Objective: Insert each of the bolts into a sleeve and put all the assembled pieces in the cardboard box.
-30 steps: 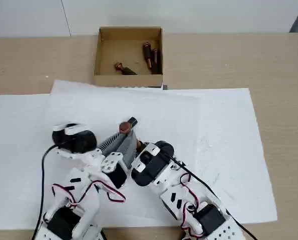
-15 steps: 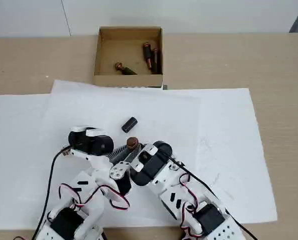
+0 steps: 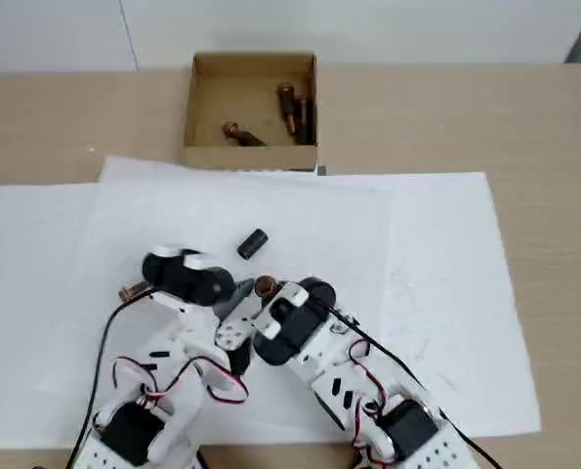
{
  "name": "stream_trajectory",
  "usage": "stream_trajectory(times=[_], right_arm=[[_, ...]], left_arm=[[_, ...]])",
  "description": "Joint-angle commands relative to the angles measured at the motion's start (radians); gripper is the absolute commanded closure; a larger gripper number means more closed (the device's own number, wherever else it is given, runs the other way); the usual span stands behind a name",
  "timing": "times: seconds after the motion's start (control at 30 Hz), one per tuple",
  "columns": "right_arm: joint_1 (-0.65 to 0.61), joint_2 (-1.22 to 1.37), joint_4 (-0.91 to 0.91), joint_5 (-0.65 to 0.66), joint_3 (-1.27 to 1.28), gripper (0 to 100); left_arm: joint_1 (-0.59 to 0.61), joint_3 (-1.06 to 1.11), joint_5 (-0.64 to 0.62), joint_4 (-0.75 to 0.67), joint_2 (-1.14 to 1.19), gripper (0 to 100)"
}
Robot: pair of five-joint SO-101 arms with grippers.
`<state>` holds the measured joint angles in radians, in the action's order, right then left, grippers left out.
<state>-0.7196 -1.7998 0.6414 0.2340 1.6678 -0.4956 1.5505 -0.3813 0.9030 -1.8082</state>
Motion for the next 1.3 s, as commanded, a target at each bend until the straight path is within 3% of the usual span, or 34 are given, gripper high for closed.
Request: stream_trajectory(times=[0.0,0.33,0.63,0.83,0.9,1.1,1.27], right_arm=[[-0.005,-0.01,-0.007,0.008,0.015,99.6],[-0.004,-0.01,-0.007,0.008,0.015,99.6],[-0.004,-0.01,-0.005,0.0,0.015,99.6],[-0.004,-0.013,-0.005,0.0,0.015,99.6],[-0.004,-0.012,-0.005,-0.011,0.015,99.6],[0.067,-0.008,0.027,-0.299,-0.029,99.6],[0.088,-0.008,0.137,-0.422,-0.141,99.6]], left_arm=[[-0.002,-0.013,0.012,-0.009,-0.005,81],[0.006,-0.151,0.058,0.037,-0.002,81],[0.19,-0.269,0.209,0.061,-0.003,82],[0.342,-0.274,0.287,0.061,-0.005,100],[0.364,-0.268,0.292,0.061,-0.005,99],[0.506,-0.147,0.374,0.061,-0.005,99],[0.637,0.002,0.454,0.058,-0.005,99]])
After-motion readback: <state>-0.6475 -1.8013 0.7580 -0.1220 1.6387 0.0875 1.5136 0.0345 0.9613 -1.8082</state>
